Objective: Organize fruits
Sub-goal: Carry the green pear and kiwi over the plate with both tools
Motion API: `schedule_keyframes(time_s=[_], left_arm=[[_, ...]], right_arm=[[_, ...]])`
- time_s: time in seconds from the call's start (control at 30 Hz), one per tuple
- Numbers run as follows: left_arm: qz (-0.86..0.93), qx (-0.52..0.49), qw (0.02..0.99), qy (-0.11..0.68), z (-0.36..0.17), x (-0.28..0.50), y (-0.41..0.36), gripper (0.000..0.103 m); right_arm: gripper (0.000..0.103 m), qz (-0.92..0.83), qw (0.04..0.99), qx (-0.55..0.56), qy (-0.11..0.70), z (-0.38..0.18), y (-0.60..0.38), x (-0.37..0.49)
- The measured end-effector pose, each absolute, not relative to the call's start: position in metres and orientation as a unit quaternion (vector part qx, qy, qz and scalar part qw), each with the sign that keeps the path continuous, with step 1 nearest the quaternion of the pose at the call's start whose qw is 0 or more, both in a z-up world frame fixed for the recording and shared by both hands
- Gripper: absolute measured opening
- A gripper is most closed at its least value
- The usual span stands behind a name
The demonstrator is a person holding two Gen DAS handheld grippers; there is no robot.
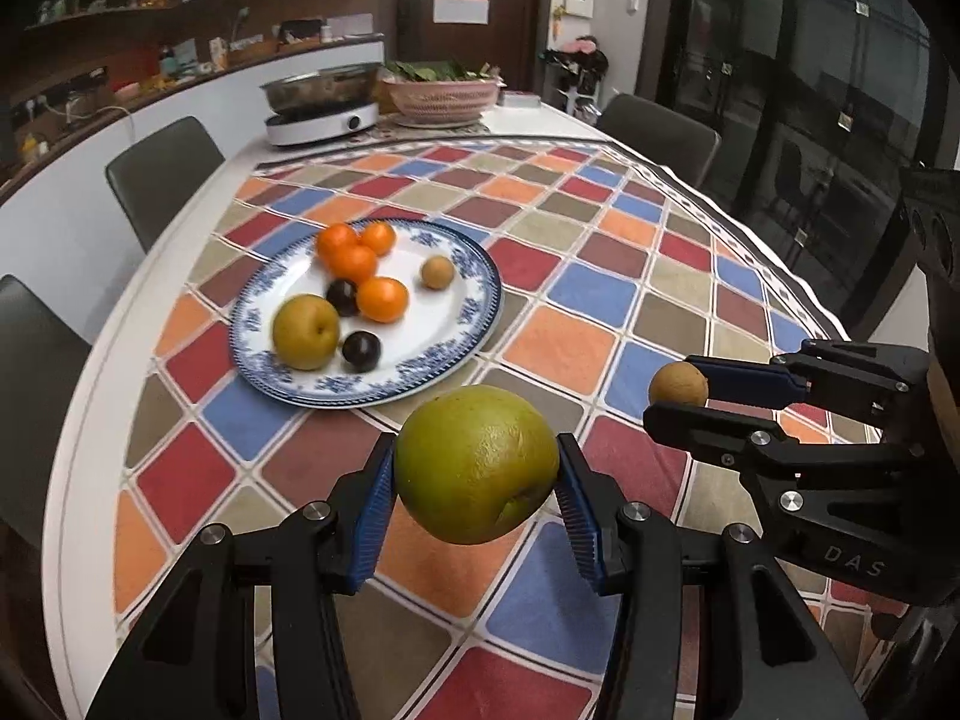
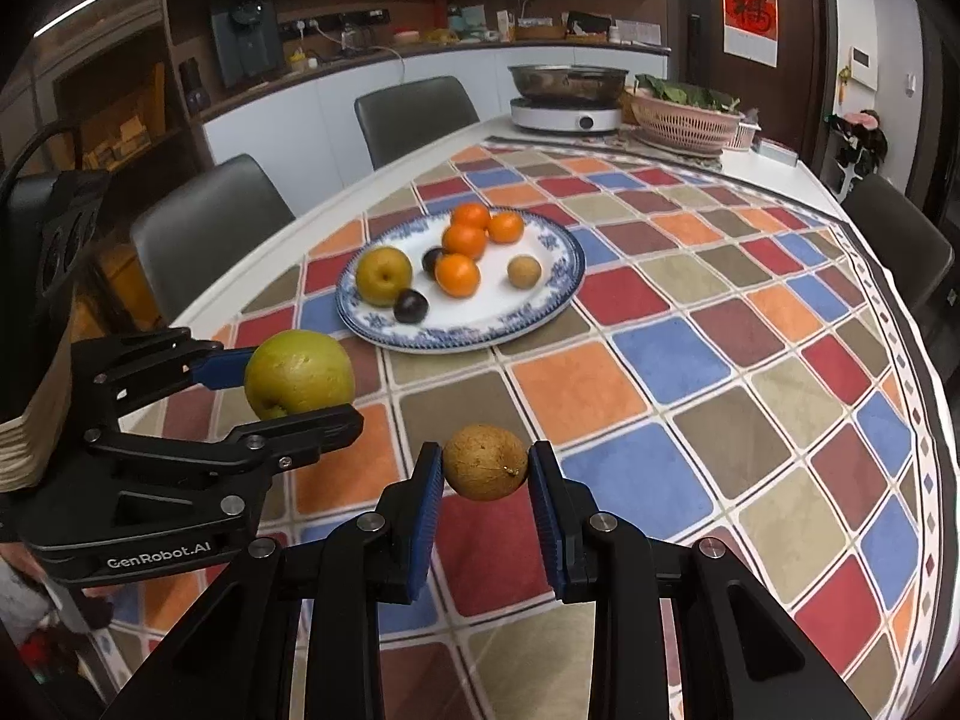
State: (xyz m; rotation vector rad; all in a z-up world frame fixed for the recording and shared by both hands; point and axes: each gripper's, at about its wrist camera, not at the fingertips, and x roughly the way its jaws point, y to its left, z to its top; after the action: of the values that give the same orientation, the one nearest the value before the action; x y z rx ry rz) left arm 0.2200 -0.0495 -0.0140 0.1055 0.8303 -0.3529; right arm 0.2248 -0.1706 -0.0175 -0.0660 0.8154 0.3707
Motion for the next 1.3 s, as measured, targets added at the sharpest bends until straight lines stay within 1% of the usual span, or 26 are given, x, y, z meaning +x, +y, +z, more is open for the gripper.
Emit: schedule_keyframes(time_s=[0.33,0.63,0.93,1.3], left_arm=[[-0.146,0.042,0.915,0.373,0.020,0.212,-0.030,0.050],[-0.134,0.048,0.926,0.349,0.046,0.223,-0.016,0.050],[-0.127,0.053,0.930,0.339,0.056,0.248,-0.005,0.050],[-0.124,0.052,0.931,0.340,0.054,0.284,0.003,0.050]], right_arm=[[0.030,0.192,0.913,-0.025,0.360,0.016,-0.155,0.220],[0.030,0.198,0.921,-0.025,0.335,0.043,-0.142,0.234],[0.030,0.191,0.927,-0.026,0.323,0.058,-0.133,0.262],[0.030,0.185,0.927,-0.025,0.326,0.057,-0.126,0.299]])
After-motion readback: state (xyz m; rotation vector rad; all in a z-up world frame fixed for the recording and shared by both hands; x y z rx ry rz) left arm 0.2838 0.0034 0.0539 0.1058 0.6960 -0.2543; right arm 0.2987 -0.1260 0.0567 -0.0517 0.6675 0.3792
